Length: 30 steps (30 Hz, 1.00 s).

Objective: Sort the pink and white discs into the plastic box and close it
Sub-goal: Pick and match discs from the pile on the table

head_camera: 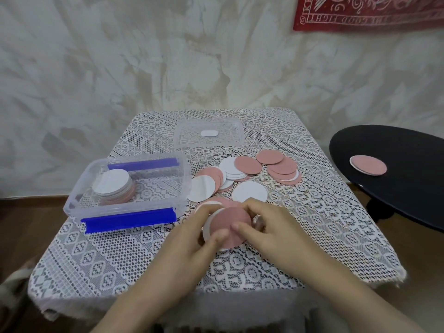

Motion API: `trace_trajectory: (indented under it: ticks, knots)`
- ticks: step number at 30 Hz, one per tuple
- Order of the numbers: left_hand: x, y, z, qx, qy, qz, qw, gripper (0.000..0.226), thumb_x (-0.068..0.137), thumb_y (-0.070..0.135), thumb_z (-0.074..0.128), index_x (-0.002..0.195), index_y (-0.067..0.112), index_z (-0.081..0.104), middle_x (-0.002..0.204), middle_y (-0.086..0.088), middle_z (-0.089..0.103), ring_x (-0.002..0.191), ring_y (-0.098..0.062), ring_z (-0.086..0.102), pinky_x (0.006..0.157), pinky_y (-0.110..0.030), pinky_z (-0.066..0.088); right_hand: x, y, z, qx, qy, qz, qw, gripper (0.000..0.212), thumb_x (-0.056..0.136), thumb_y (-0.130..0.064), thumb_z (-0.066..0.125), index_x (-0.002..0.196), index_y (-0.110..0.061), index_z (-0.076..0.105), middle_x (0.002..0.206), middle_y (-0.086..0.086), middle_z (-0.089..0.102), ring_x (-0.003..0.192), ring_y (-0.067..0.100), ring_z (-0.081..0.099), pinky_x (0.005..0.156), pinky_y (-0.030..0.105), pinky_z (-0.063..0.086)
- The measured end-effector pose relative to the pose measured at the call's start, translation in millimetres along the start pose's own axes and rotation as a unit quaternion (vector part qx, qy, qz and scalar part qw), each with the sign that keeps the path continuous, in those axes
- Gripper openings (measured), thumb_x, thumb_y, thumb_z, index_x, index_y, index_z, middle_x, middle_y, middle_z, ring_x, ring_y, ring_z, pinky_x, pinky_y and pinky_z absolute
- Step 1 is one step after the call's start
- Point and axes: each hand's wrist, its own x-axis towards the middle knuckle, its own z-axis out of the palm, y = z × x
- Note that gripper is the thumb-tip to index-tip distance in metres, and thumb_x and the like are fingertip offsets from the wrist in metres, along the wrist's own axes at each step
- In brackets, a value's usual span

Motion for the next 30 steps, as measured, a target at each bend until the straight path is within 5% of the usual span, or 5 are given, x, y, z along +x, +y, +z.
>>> trace_trajectory:
  ticks: [4, 9, 18, 22, 30]
  knots:
    - [-4, -5, -1, 0.132, 0.027, 0.007, 0.991, 0.031, 0.096, 0.042, 0.06, 0.118, 0.057, 0.044, 0.087, 0.024, 0.066, 0.08, -0.002, 0.061, 0.062, -0.017, 0.042, -8, -8, -3, -0.126, -0.023, -0.032, 0.991, 0.022, 0.091, -0.048, 0.065, 0.078, -0.049, 0.048, 0.075, -0.019, 0.053, 0.072, 0.001, 0.05, 0.058, 0.021, 0.031]
    - [-10, -4, 0, 0.174, 0.049, 0.011, 0.983, 0.03, 0.096, 0.039, 0.055, 0.119, 0.052, 0.04, 0.078, 0.028, 0.059, 0.079, 0.003, 0.055, 0.062, -0.014, 0.039, -17, -5, 0, -0.154, -0.013, -0.045, 0.987, 0.013, 0.096, -0.053, 0.055, 0.101, -0.041, 0.051, 0.065, -0.011, 0.055, 0.067, 0.007, 0.054, 0.06, 0.024, 0.04]
    - [-12, -5, 0, 0.142, 0.067, 0.053, 0.986, 0.026, 0.096, 0.029, 0.053, 0.117, 0.045, 0.053, 0.085, 0.03, 0.059, 0.076, 0.006, 0.055, 0.064, -0.011, 0.037, -19, -2, 7, -0.156, 0.012, -0.063, 0.986, 0.012, 0.102, -0.041, 0.052, 0.098, -0.031, 0.057, 0.072, -0.015, 0.059, 0.07, 0.007, 0.056, 0.063, 0.027, 0.043]
    - [-11, -13, 4, 0.163, 0.041, 0.041, 0.985, 0.019, 0.1, 0.029, 0.054, 0.116, 0.041, 0.051, 0.086, 0.02, 0.062, 0.077, -0.002, 0.056, 0.063, -0.025, 0.041, -18, -1, 8, -0.19, -0.031, -0.054, 0.98, 0.016, 0.104, -0.041, 0.046, 0.101, -0.027, 0.054, 0.077, -0.011, 0.06, 0.069, 0.008, 0.055, 0.066, 0.034, 0.046]
    - [-10, -16, -1, 0.127, 0.058, 0.023, 0.99, 0.019, 0.1, 0.026, 0.056, 0.104, 0.042, 0.048, 0.077, 0.015, 0.061, 0.073, -0.008, 0.057, 0.059, -0.02, 0.039, -15, -7, 16, -0.147, 0.007, -0.059, 0.987, 0.014, 0.102, -0.041, 0.051, 0.097, -0.029, 0.058, 0.069, -0.012, 0.061, 0.066, 0.009, 0.056, 0.058, 0.026, 0.039]
